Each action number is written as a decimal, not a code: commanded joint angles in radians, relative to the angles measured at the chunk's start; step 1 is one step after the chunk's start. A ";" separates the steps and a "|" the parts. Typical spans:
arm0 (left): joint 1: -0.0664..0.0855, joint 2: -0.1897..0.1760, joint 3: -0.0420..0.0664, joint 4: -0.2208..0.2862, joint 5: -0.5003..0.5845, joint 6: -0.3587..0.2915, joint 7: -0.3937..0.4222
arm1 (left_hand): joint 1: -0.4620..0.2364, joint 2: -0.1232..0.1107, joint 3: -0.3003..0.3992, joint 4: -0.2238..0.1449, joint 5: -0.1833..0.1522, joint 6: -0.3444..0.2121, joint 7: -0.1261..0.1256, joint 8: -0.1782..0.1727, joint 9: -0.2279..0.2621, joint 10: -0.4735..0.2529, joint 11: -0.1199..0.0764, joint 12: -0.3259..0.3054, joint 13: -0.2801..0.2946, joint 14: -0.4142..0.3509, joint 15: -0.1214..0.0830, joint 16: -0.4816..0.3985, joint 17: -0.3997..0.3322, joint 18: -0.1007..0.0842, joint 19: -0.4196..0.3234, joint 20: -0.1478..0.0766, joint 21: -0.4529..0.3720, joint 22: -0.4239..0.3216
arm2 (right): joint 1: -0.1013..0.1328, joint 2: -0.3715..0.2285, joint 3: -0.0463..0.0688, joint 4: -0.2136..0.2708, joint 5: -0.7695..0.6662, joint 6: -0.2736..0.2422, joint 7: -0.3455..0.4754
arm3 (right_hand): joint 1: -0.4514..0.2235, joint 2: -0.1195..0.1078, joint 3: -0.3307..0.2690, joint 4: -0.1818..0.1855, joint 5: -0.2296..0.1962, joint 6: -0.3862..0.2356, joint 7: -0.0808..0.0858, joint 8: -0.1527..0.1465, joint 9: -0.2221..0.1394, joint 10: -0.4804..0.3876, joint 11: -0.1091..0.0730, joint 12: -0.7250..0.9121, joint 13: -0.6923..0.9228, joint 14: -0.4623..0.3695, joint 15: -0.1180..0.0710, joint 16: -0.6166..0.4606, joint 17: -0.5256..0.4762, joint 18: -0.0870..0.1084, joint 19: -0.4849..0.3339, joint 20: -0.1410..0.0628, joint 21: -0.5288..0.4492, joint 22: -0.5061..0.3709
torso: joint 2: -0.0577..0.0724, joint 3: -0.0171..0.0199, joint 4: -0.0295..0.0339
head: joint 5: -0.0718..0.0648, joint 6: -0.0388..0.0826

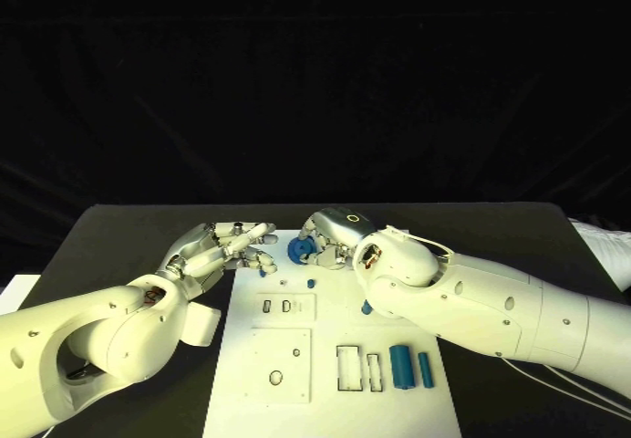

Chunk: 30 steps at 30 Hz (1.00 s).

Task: Assemble the parts on the task board

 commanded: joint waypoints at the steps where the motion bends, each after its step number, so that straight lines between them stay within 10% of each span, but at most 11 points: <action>1: 0.001 0.002 0.001 0.000 0.000 0.023 0.007 | 0.000 0.010 0.001 -0.004 -0.002 0.005 0.001 -0.006 -0.001 0.003 0.006 -0.005 -0.001 -0.006 0.003 0.004 0.001 0.001 -0.006 -0.003 0.005 0.001 | -0.001 0.004 -0.001 -0.005 -0.024 0.032 -0.005 | 0.000 0.009 0.006 0.001 0.003 0.020 -0.012 0.006 0.019 0.003 -0.002 0.004 0.001 0.058 -0.004 0.004 0.014 -0.020 0.004 0.000 0.003 0.036 | 0.000 0.0005 -0.0017 | 0.004 -0.004; 30: 0.001 0.005 0.001 -0.005 0.000 0.024 0.006 | 0.002 0.012 0.001 -0.007 -0.002 0.006 0.001 -0.007 -0.001 0.004 0.006 -0.006 0.000 -0.007 0.002 0.005 0.004 0.001 -0.007 -0.003 0.007 0.002 | -0.003 0.003 -0.003 -0.007 -0.055 0.017 -0.046 | -0.084 -0.033 -0.024 0.045 -0.065 -0.025 0.005 -0.049 0.015 -0.011 0.016 -0.023 -0.004 0.056 0.009 -0.004 0.006 -0.019 0.002 0.011 0.002 0.035 | 0.000 0.0005 -0.0017 | 0.000 -0.011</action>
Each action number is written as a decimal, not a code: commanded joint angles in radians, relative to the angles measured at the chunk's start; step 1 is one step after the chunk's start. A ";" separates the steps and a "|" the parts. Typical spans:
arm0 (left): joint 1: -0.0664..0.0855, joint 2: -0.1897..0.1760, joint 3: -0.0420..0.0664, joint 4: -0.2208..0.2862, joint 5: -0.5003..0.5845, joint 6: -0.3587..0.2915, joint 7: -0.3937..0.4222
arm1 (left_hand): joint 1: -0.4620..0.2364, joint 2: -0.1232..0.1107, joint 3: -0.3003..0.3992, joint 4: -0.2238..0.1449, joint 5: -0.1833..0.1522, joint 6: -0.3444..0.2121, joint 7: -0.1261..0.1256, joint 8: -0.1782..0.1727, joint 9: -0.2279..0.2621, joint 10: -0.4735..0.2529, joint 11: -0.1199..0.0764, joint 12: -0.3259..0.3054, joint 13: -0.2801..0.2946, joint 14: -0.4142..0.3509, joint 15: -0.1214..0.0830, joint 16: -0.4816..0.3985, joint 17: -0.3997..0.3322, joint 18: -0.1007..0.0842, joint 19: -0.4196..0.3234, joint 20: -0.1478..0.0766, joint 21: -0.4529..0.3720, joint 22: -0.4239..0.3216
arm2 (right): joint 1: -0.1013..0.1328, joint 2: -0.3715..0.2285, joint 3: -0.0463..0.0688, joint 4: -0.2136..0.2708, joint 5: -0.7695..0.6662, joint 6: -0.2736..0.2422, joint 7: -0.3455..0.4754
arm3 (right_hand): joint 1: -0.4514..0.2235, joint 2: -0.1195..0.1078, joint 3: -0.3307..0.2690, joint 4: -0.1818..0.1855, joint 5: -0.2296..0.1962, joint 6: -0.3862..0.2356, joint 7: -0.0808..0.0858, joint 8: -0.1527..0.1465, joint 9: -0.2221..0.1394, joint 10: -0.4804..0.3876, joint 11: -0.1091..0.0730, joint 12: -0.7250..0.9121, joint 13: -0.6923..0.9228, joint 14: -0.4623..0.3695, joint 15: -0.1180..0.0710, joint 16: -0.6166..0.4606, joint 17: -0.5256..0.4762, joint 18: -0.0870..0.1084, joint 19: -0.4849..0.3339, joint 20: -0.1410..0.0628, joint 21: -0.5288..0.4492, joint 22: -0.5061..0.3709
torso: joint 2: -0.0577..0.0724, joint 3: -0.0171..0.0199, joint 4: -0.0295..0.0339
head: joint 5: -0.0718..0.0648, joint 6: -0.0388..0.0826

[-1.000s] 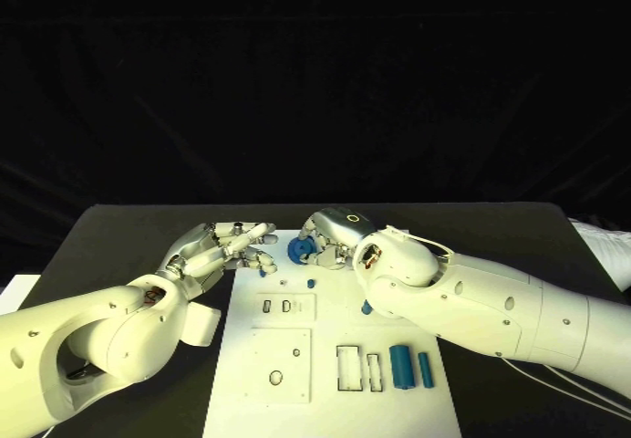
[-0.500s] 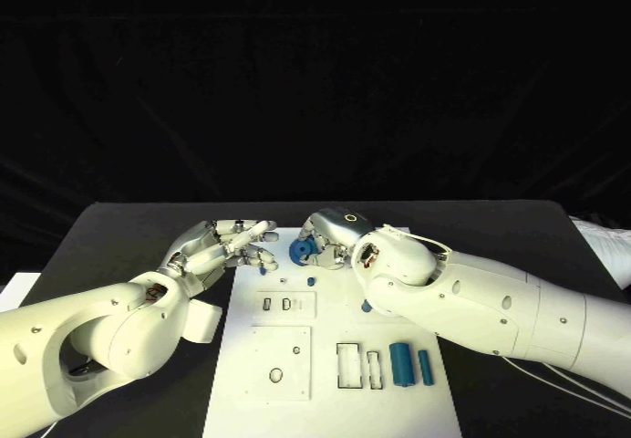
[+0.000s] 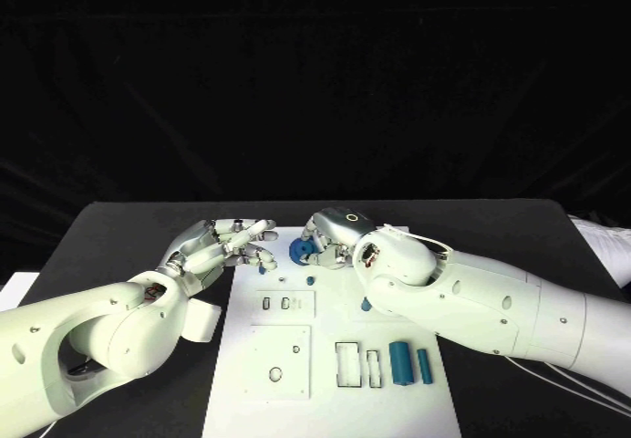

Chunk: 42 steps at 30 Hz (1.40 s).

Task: Assemble the parts on the task board

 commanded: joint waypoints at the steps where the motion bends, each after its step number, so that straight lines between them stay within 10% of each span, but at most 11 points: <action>1: 0.001 0.001 0.001 0.000 0.000 0.021 0.007 | 0.002 0.012 0.001 -0.007 -0.002 0.006 0.001 -0.003 -0.001 0.004 0.006 -0.006 0.000 -0.007 0.002 0.005 0.001 0.001 -0.007 -0.003 0.007 0.001 | 0.000 -0.001 0.000 0.001 -0.017 -0.019 -0.016 | -0.032 -0.015 -0.023 0.022 -0.033 -0.039 0.008 -0.023 -0.010 -0.008 0.010 -0.018 -0.008 0.056 0.011 -0.004 0.006 -0.019 -0.001 0.011 0.001 0.034 | 0.000 -0.0002 -0.0009 | 0.001 -0.001; 13: 0.001 0.000 0.000 0.000 0.000 0.021 0.006 | 0.002 0.012 0.001 -0.007 -0.002 0.006 0.001 -0.003 -0.001 0.004 0.006 -0.006 0.000 -0.007 0.002 0.005 0.001 0.001 -0.007 -0.003 0.007 0.001 | 0.000 -0.007 0.000 0.003 -0.003 -0.021 -0.010 | -0.090 -0.020 -0.111 0.135 -0.027 -0.087 0.022 -0.021 -0.017 -0.017 0.025 -0.033 -0.005 0.056 0.025 -0.002 0.012 -0.019 -0.003 0.025 0.001 0.035 | 0.001 -0.0002 0.0004 | -0.001 -0.001; 25: 0.001 -0.005 0.000 -0.002 0.000 0.020 0.006 | 0.003 0.012 0.001 -0.008 -0.002 0.006 0.001 -0.004 -0.002 0.004 0.006 -0.007 0.000 -0.007 0.002 0.005 0.003 0.001 -0.008 -0.003 0.007 0.001 | -0.005 -0.081 0.000 0.061 0.040 -0.059 0.041 | -0.033 0.004 -0.102 0.126 -0.002 -0.062 0.014 -0.017 -0.010 -0.006 0.018 -0.014 0.015 0.058 0.020 0.003 0.022 -0.020 0.002 0.022 0.005 0.044 | -0.001 0.0013 -0.0041 | 0.003 0.002; 33: 0.001 -0.005 0.000 -0.002 0.002 0.020 0.005 | 0.003 0.012 0.001 -0.008 -0.002 0.006 0.001 -0.004 -0.002 0.004 0.006 -0.007 0.000 -0.007 0.002 0.005 0.003 0.001 -0.008 -0.003 0.007 0.001 | -0.006 -0.101 0.001 0.074 0.078 -0.016 0.074 | -0.005 0.009 -0.098 0.108 0.006 -0.076 0.017 -0.026 -0.013 0.000 0.019 0.001 0.029 0.059 0.020 0.007 0.028 -0.021 0.004 0.021 0.007 0.048 | 0.000 -0.0011 0.0048 | 0.005 -0.002; 42: 0.001 -0.006 0.000 -0.003 0.002 0.019 0.006 | 0.004 0.012 0.001 -0.009 -0.002 0.006 0.001 -0.005 -0.002 0.004 0.006 -0.007 0.000 -0.008 0.002 0.005 0.004 0.001 -0.008 -0.003 0.008 0.002 | -0.006 -0.068 0.000 0.051 0.082 0.038 0.068 | 0.002 0.020 -0.098 0.103 0.010 -0.116 0.012 -0.028 -0.025 0.004 0.016 0.011 0.040 0.061 0.018 0.011 0.035 -0.022 0.005 0.020 0.008 0.050 | 0.001 -0.0023 -0.0024 | 0.003 0.003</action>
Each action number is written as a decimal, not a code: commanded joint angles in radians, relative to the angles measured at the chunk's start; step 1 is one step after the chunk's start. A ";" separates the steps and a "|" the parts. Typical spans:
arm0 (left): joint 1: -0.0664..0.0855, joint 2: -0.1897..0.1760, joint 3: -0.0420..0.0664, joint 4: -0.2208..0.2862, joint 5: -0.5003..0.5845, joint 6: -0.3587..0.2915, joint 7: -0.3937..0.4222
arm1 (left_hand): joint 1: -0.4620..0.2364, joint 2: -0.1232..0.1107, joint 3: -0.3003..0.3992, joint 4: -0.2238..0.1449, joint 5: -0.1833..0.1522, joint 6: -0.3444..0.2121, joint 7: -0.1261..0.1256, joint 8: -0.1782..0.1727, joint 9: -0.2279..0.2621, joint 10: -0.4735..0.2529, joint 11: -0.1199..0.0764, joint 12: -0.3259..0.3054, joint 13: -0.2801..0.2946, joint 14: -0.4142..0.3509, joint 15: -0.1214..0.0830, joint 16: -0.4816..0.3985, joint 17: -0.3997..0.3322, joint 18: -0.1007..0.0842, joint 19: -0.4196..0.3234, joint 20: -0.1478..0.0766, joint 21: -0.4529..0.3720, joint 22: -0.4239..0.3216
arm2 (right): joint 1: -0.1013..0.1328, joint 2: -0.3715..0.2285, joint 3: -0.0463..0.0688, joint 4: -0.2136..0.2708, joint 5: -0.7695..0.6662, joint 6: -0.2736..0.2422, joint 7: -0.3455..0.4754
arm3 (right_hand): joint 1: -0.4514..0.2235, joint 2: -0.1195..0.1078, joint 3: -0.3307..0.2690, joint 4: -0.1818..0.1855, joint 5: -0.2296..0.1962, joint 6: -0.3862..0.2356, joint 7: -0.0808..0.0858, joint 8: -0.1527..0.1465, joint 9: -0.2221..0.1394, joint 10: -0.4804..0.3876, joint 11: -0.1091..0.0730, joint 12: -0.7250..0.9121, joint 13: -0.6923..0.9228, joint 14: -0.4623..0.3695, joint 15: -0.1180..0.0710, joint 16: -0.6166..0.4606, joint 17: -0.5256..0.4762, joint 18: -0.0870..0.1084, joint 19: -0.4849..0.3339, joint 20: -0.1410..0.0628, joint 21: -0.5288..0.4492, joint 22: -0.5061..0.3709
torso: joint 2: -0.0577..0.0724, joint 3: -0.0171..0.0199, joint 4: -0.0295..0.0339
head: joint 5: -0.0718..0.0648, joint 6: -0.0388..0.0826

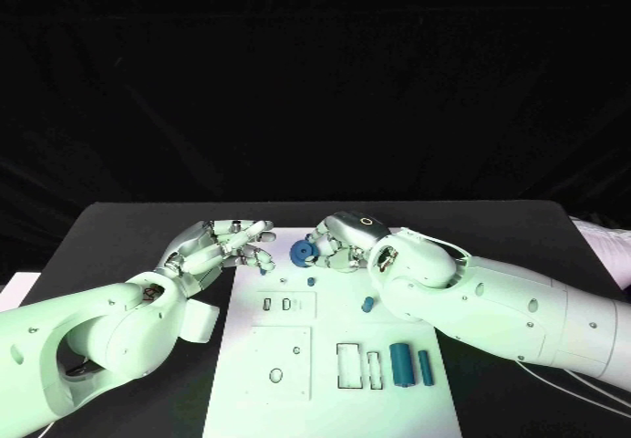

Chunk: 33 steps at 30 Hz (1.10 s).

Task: Assemble the parts on the task board

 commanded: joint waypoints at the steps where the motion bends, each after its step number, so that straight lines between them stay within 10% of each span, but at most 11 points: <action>1: 0.001 0.002 0.001 0.000 0.002 0.019 0.007 | 0.000 0.009 -0.002 -0.007 -0.002 0.006 0.001 -0.005 -0.002 0.001 0.003 -0.003 -0.001 -0.008 0.002 0.005 0.001 0.001 -0.004 0.001 0.004 0.001 | -0.001 0.008 0.000 -0.006 0.009 0.050 0.009 | 0.011 0.001 0.001 -0.007 0.005 -0.013 -0.001 -0.005 -0.004 0.008 -0.001 0.008 0.003 0.062 0.001 0.008 0.036 -0.006 0.008 0.000 0.004 0.050 | 0.001 -0.0010 -0.0025 | 0.000 0.000; 14: 0.001 0.010 0.001 -0.007 0.002 0.019 0.007 | 0.002 0.010 -0.001 -0.009 -0.002 0.007 0.001 -0.006 -0.001 0.001 0.002 -0.004 0.000 -0.008 0.002 0.005 0.003 0.001 -0.005 0.001 0.005 0.001 | 0.000 0.035 0.000 -0.040 0.018 0.127 -0.026 | -0.078 0.029 -0.042 0.061 0.000 -0.138 0.000 -0.007 -0.024 0.007 0.001 0.010 0.012 0.062 0.003 0.008 0.038 -0.006 0.007 0.001 0.005 0.052 | 0.001 -0.0005 0.0000 | 0.000 -0.001; 22: 0.001 0.011 0.001 -0.009 0.003 0.019 0.007 | 0.002 0.010 -0.001 -0.009 -0.002 0.007 0.001 -0.006 -0.001 0.001 0.002 -0.004 0.000 -0.008 0.002 0.005 0.003 0.001 -0.005 0.001 0.005 0.001 | 0.000 0.024 0.000 -0.033 0.025 0.005 -0.023 | -0.060 0.043 -0.040 0.054 0.023 -0.094 0.003 0.001 -0.018 0.014 0.003 0.023 0.022 0.064 0.004 0.014 0.047 -0.008 0.013 0.002 0.009 0.061 | 0.000 -0.0005 -0.0015 | -0.002 -0.001; 27: 0.001 0.010 0.001 -0.010 0.004 0.020 0.007 | 0.002 0.010 -0.001 -0.009 -0.002 0.007 0.001 -0.006 -0.001 0.001 0.002 -0.004 0.000 -0.008 0.002 0.005 0.003 0.001 -0.005 0.001 0.005 0.001 | -0.001 -0.009 0.000 -0.021 0.135 -0.151 0.126 | -0.012 0.056 -0.025 0.024 0.064 -0.050 0.004 0.007 -0.014 0.011 0.003 0.019 0.022 0.063 0.005 0.010 0.042 -0.008 0.012 0.003 0.009 0.061 | 0.000 -0.0003 -0.0008 | -0.003 0.000; 33: 0.001 0.009 0.001 -0.014 0.011 0.021 0.006 | 0.002 0.010 -0.001 -0.009 -0.002 0.007 0.001 -0.006 -0.001 0.001 0.002 -0.004 0.000 -0.008 0.002 0.005 0.003 0.001 -0.005 0.001 0.005 0.001 | -0.001 -0.118 0.019 0.036 0.389 -0.167 0.373 | 0.049 0.047 -0.015 -0.023 0.041 -0.040 0.012 0.001 -0.016 -0.024 0.009 -0.043 -0.016 0.053 0.009 -0.019 0.004 0.002 -0.018 0.007 -0.013 0.015 | -0.001 -0.0003 -0.0047 | -0.017 0.003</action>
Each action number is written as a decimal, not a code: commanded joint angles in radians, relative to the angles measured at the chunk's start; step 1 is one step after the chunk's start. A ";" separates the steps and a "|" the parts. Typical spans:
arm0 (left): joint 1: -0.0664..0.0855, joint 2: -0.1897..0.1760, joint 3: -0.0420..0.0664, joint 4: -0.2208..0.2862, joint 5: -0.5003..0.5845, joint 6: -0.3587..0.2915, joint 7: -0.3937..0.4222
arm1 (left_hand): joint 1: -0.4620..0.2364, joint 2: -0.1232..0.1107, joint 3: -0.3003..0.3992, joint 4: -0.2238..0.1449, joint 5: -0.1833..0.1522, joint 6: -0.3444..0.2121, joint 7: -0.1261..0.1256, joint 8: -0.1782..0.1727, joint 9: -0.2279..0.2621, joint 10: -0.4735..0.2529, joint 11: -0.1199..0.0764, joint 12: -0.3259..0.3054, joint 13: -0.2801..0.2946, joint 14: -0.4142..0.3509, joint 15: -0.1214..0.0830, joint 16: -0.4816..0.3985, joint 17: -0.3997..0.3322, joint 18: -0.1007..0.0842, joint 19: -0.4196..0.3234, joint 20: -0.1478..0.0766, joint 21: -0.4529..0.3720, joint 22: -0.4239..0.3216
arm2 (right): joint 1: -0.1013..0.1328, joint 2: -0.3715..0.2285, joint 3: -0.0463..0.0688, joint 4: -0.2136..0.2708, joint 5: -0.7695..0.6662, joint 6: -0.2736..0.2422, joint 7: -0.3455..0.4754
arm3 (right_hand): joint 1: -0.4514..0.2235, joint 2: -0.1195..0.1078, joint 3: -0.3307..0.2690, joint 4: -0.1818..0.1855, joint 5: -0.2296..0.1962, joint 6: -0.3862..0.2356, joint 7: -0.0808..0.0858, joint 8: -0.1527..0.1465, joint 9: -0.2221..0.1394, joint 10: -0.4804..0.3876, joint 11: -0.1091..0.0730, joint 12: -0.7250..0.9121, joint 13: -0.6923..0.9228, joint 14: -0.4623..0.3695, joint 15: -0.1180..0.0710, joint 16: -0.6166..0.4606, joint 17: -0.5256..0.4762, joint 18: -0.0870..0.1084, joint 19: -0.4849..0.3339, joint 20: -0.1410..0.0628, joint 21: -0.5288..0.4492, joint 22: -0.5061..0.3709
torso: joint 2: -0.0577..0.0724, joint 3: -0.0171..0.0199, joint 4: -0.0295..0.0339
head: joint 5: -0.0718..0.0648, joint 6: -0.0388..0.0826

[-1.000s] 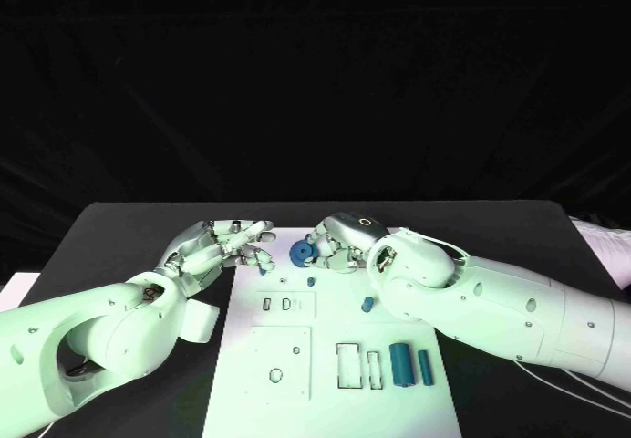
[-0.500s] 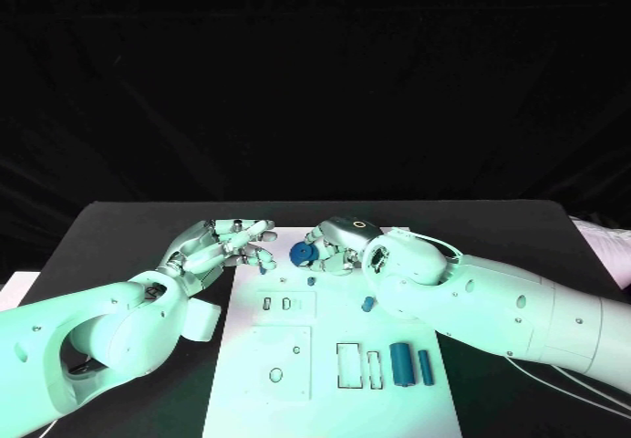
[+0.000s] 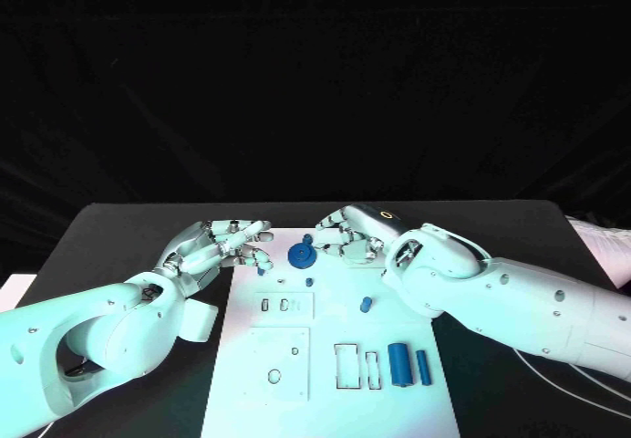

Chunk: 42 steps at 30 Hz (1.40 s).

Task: Assemble the parts on the task board

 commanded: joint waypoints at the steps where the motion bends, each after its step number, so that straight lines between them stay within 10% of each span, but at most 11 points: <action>1: 0.001 -0.001 0.000 -0.001 0.009 0.020 0.007 | 0.002 0.010 0.002 -0.006 -0.002 0.007 0.001 -0.006 -0.001 0.001 0.003 -0.004 0.000 -0.005 -0.001 0.005 0.001 0.001 -0.005 0.001 0.005 0.002 | 0.000 -0.056 0.009 0.026 0.251 -0.060 0.240 | 0.022 -0.005 0.003 -0.018 -0.004 0.006 0.001 -0.004 -0.001 -0.007 0.002 -0.006 -0.003 0.053 0.009 -0.004 0.004 0.002 -0.005 0.002 -0.005 0.015 | -0.001 0.0000 -0.0056 | -0.009 0.002; 9: 0.001 0.001 0.000 -0.005 0.011 0.021 0.008 | 0.002 0.012 0.002 -0.007 -0.002 0.008 0.001 -0.006 -0.001 0.002 0.003 -0.004 0.000 -0.005 -0.001 0.005 0.003 0.001 -0.005 0.001 0.005 0.002 | 0.007 -0.258 0.022 0.072 0.433 0.066 0.327 | 0.099 -0.042 0.010 -0.091 -0.013 0.040 0.002 0.004 0.002 -0.022 0.001 -0.034 -0.021 0.050 0.009 -0.018 -0.010 0.005 -0.015 0.003 -0.013 0.001 | -0.007 0.0006 -0.0268 | -0.014 0.011; 18: 0.000 0.002 0.000 -0.011 0.011 0.027 0.008 | 0.003 0.013 0.002 -0.007 -0.002 0.008 0.001 -0.006 -0.001 0.003 0.002 -0.004 0.000 -0.005 -0.001 0.005 0.003 0.001 -0.006 0.001 0.005 0.002 | -0.035 -0.323 0.024 0.036 0.343 0.097 0.315 | 0.116 -0.062 0.002 -0.114 -0.021 0.034 0.004 -0.004 -0.001 -0.035 0.003 -0.056 -0.034 0.052 0.010 -0.009 0.007 0.008 -0.023 0.002 -0.021 -0.012 | -0.013 0.0091 -0.0489 | -0.015 0.011; 42: -0.001 0.004 0.000 -0.019 0.012 0.030 0.007 | 0.004 0.014 0.003 -0.009 -0.002 0.009 0.001 -0.007 -0.001 0.004 0.002 -0.004 0.000 -0.006 -0.001 0.005 0.005 0.001 -0.006 0.001 0.006 0.002 | -0.088 -0.245 0.025 -0.084 0.239 0.068 0.230 | 0.113 -0.059 -0.008 -0.122 -0.011 0.028 0.007 -0.002 -0.001 0.008 0.006 0.030 0.022 0.067 0.014 0.035 0.068 -0.003 0.009 0.005 0.002 0.036 | -0.011 0.0103 -0.0452 | -0.017 0.002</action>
